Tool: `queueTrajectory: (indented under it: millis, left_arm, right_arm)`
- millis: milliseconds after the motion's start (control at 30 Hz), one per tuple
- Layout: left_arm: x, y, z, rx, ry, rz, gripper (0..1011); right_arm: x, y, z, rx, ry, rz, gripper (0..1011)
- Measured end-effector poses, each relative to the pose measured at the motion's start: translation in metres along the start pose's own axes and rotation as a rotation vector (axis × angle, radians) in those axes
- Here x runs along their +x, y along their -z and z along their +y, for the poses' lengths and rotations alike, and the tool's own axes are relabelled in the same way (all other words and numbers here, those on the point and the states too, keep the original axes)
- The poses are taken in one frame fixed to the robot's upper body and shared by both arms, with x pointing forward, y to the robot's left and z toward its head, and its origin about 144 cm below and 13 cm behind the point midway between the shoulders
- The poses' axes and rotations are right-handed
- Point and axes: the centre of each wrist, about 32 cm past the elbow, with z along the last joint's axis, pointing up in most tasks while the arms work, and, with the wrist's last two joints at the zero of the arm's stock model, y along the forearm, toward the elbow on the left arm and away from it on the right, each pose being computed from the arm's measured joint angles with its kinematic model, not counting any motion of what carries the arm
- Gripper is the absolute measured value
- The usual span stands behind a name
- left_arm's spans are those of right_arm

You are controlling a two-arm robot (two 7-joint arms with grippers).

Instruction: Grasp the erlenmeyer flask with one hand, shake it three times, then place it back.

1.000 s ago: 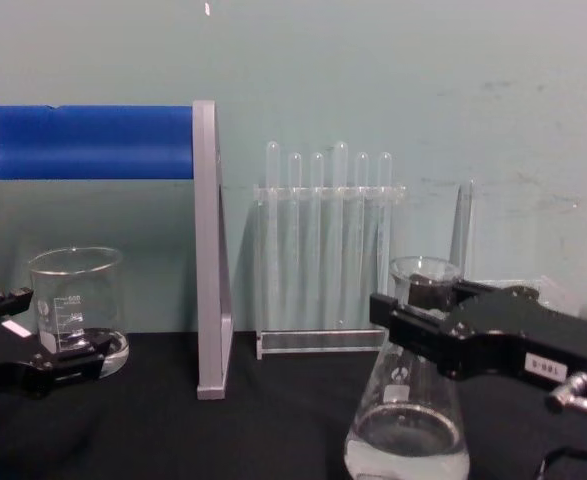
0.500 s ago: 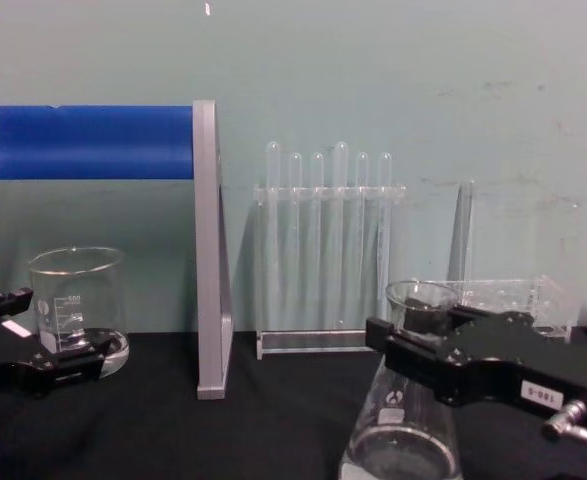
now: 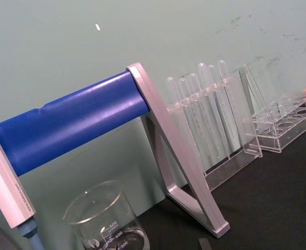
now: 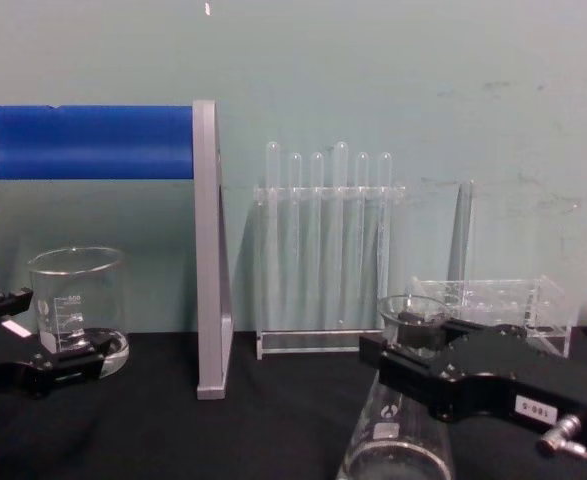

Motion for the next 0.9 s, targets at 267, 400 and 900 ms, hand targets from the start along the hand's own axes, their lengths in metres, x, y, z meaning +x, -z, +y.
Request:
queueTrajectory:
  millis: [267, 400, 900]
  left_arm:
    - [0.0, 0.0, 0.0, 0.0, 0.0, 0.0, 1001]
    - [0.0, 0.0, 0.0, 0.0, 0.0, 0.0, 1001]
    - [0.0, 0.0, 0.0, 0.0, 0.0, 0.0, 1001]
  right_arm:
    - [-0.0008, 0.0026, -0.0006, -0.014, -0.004, 0.004, 450]
    - [-0.0013, 0.004, -0.0009, -0.021, -0.005, 0.008, 450]
    - [-0.0023, 0.0053, -0.001, -0.033, -0.009, 0.008, 450]
